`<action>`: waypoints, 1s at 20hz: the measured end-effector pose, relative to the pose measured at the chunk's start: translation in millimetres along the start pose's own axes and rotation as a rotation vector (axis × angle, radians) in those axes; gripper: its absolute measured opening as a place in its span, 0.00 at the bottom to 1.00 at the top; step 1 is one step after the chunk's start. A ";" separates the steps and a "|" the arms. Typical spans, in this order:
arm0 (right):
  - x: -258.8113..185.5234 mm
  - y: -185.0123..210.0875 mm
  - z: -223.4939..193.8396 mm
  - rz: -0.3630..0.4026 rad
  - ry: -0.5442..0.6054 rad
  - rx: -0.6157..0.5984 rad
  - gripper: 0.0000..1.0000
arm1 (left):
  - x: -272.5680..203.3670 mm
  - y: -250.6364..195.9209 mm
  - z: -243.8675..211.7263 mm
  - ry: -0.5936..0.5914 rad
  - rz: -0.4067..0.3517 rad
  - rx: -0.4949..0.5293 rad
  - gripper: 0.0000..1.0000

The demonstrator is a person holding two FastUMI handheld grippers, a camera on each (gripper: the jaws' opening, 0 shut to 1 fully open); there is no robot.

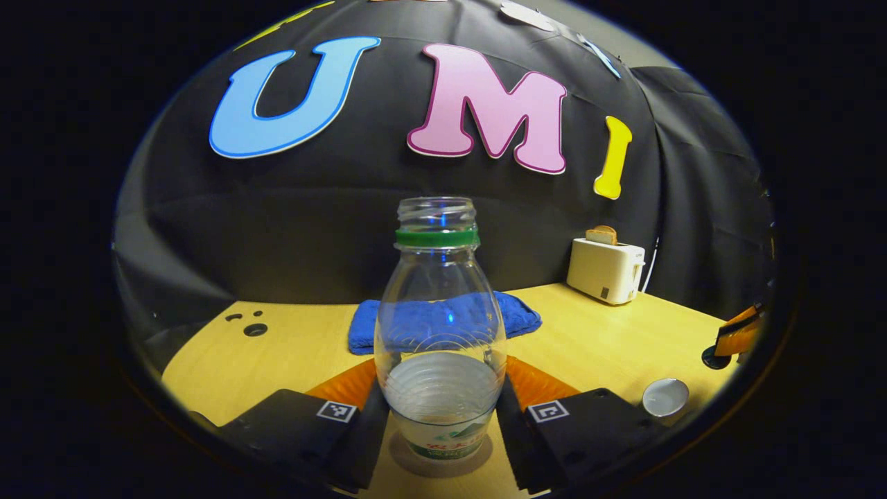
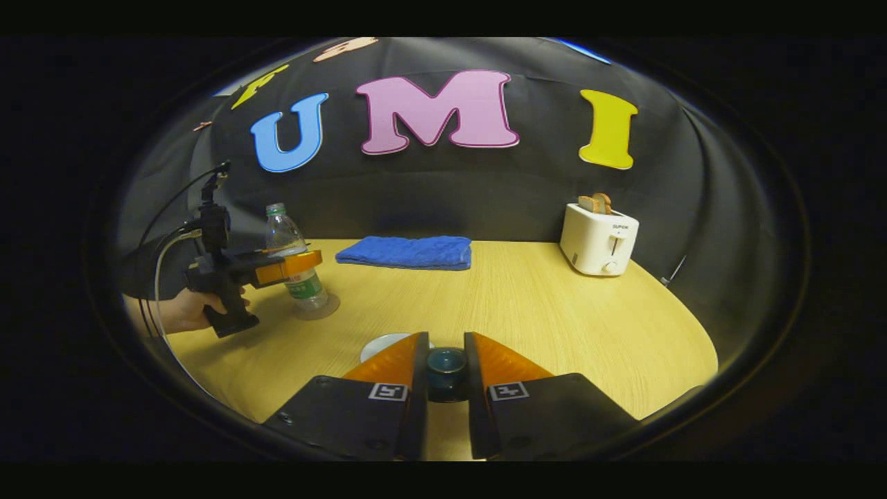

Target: Open the teacup lid with one hand, grasp the water bottle and pour water into the teacup with the other hand; after pouring, place the water bottle on the coaster and then close the teacup lid.

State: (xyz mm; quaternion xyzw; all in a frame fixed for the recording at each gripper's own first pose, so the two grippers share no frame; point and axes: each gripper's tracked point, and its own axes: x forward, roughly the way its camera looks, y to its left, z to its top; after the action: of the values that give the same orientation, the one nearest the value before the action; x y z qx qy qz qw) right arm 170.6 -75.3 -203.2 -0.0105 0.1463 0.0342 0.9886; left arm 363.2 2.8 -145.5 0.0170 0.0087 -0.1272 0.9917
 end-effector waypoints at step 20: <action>19.7 34.3 6.4 0.058 -0.020 0.002 0.27 | -90.9 -8.2 -0.2 0.102 0.087 -0.024 0.97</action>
State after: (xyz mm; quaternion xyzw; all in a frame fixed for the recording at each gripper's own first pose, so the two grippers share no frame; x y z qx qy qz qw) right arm 188.8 -39.5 -203.1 -0.0047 0.1365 0.0630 0.9886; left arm 273.2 17.7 -144.0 0.0118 0.0599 -0.0829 0.9947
